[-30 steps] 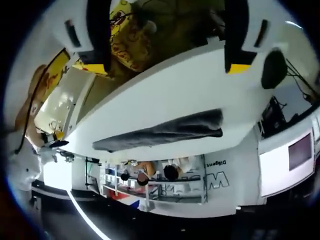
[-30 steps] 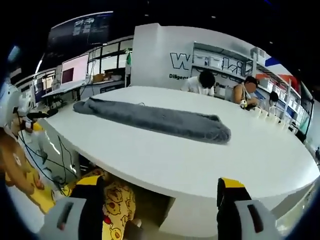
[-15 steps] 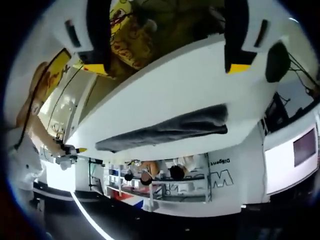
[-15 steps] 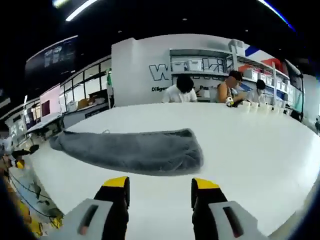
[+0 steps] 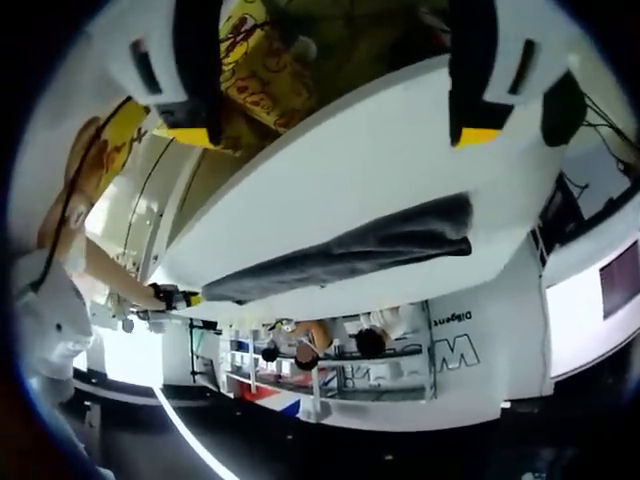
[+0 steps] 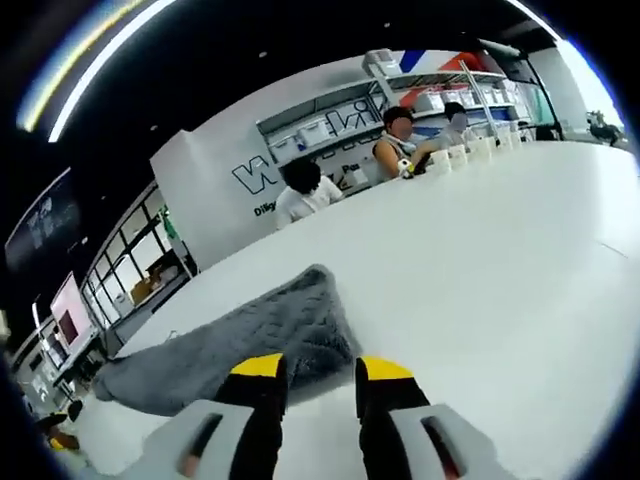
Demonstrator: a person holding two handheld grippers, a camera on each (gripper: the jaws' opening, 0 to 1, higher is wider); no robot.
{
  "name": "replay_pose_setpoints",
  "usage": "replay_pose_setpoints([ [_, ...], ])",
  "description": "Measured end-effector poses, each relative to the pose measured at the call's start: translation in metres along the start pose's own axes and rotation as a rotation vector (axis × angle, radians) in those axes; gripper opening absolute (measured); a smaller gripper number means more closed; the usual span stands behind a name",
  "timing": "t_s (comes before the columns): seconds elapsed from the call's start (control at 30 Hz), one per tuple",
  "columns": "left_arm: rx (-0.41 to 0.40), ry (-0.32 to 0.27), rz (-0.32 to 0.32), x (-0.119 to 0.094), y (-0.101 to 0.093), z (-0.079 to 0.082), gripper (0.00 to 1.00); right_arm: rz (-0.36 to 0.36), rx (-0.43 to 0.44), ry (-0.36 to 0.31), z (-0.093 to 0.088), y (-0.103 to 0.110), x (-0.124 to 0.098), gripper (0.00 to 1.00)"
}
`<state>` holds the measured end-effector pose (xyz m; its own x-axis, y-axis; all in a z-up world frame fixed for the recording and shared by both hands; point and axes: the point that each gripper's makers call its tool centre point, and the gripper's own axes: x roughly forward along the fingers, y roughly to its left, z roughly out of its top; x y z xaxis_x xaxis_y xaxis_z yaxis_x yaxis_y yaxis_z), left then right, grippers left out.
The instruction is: Fold the towel on the table until its edges align and the towel forms a compact rectangular stack.
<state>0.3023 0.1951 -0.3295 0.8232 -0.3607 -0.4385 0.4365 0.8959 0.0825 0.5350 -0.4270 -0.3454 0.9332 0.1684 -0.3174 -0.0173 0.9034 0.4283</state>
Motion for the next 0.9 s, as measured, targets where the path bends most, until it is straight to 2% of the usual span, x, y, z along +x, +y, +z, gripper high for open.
replay_pose_setpoints([
  [0.1,0.003,-0.005,-0.004,-0.001,-0.001,0.002,0.99,-0.005,0.079,-0.019,0.003,-0.005,0.005,0.26],
  [0.23,0.004,-0.008,-0.005,-0.001,-0.002,0.003,0.99,-0.014,0.092,-0.005,0.001,-0.011,0.012,0.25],
  [0.4,0.002,-0.008,-0.006,0.001,-0.004,0.003,0.99,-0.010,0.182,-0.026,0.005,-0.016,0.020,0.20],
  [0.53,-0.003,-0.012,-0.010,0.001,-0.005,0.002,0.99,-0.013,0.149,0.008,0.001,-0.013,0.024,0.09],
  [0.7,-0.011,-0.016,-0.005,-0.001,-0.004,0.000,0.99,-0.013,0.133,-0.007,0.007,-0.004,0.019,0.06],
  [0.8,-0.013,-0.018,-0.002,-0.003,-0.002,-0.001,0.98,-0.027,0.048,-0.023,0.018,0.002,0.015,0.05],
  [0.87,-0.012,-0.020,0.001,-0.003,-0.002,-0.001,0.98,-0.021,-0.009,-0.029,0.026,0.014,0.011,0.05],
  [0.9,-0.014,-0.022,0.003,-0.003,-0.001,-0.001,0.98,-0.005,-0.031,-0.037,0.031,0.027,0.009,0.05],
])
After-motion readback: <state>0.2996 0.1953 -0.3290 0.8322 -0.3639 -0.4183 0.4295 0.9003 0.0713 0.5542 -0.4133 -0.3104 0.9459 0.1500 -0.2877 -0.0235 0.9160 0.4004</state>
